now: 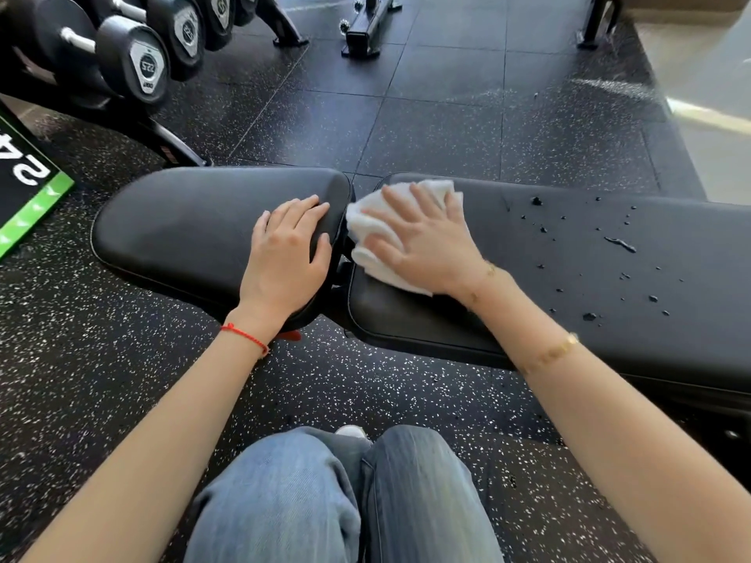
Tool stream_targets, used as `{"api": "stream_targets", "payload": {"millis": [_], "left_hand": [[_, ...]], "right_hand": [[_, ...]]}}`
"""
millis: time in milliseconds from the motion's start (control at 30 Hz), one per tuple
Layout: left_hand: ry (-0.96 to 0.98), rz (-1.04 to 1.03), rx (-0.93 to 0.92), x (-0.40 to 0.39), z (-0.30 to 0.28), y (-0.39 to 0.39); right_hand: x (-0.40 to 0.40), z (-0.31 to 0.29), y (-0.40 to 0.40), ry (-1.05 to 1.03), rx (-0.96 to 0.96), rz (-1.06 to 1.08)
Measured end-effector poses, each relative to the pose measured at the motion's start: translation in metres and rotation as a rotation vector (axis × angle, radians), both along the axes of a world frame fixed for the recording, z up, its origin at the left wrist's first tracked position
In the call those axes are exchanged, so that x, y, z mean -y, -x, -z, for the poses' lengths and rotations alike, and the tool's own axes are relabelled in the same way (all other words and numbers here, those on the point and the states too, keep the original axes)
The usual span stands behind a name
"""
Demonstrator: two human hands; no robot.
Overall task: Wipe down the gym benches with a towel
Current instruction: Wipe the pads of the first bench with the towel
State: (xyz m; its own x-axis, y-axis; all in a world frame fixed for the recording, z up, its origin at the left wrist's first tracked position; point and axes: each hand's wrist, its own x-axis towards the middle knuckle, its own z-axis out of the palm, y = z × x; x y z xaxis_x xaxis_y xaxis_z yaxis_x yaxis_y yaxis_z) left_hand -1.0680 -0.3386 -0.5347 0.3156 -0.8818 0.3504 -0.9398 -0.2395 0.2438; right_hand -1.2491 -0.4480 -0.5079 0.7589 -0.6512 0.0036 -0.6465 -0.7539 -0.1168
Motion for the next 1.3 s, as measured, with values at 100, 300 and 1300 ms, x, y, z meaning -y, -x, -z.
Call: {"api": "stream_targets", "payload": {"millis": [100, 300, 1300], "left_hand": [[0.011, 0.005, -0.025, -0.001, 0.0, -0.001], [0.002, 0.0, -0.029, -0.002, -0.001, 0.002], [0.016, 0.15, -0.314, 0.001, -0.007, 0.095]], "right_hand": [[-0.019, 0.004, 0.04, -0.002, 0.055, -0.01], [0.032, -0.006, 0.032, -0.031, -0.024, 0.204], [-0.016, 0.004, 0.145, 0.003, -0.021, 0.211]]}}
